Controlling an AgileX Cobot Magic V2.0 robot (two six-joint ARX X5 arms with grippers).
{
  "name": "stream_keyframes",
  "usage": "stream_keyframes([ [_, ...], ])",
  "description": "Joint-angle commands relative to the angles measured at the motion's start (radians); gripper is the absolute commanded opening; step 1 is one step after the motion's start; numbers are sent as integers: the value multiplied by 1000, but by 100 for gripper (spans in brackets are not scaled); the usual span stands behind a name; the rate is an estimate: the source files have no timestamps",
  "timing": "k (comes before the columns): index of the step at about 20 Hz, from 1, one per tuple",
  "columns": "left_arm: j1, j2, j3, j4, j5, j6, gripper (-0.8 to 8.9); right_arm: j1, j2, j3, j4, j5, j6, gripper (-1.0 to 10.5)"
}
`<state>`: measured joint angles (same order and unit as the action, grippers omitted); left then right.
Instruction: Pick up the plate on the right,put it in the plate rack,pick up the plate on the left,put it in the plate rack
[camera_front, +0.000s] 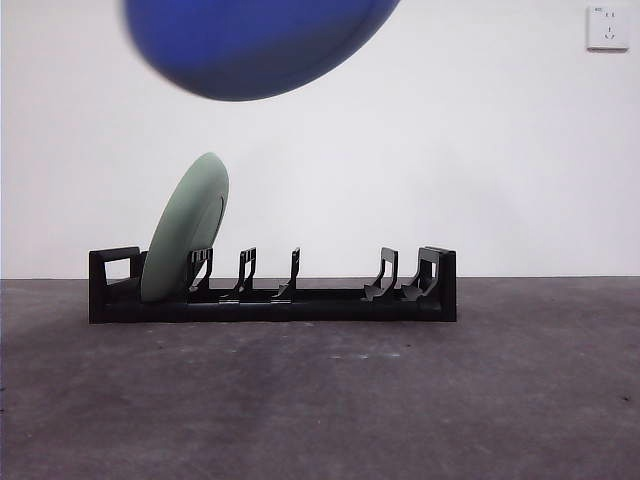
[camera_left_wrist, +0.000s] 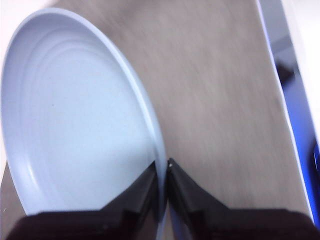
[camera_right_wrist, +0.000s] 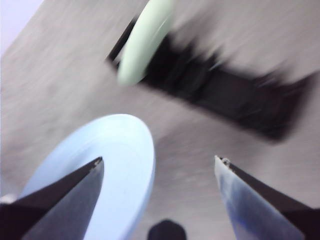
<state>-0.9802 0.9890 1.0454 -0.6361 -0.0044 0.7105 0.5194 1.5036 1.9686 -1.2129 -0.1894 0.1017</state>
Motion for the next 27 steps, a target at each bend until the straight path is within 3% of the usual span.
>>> stream_keyframes([
  [1,59,50,0,187,47,-161,-8,3,-60,9,-56,69,-59,378],
  [4,149,128,0,400,92,-300,-8,3,-130,9,-161,159,-83,378],
  [7,252,199,0,575,173,-442,-8,3,-192,-1,-163,150,-74,375],
  [12,393,353,0,856,321,-667,-8,5,-233,-4,-164,-19,-52,375],
  [15,435,459,0,976,317,-755,-8,5,-238,-5,-164,-64,-52,375],
  [22,495,620,0,1051,293,-771,-8,5,-238,-37,-165,-65,-53,375],
  [27,512,701,0,1079,299,-770,-8,5,-239,-180,-165,-65,-61,375],
])
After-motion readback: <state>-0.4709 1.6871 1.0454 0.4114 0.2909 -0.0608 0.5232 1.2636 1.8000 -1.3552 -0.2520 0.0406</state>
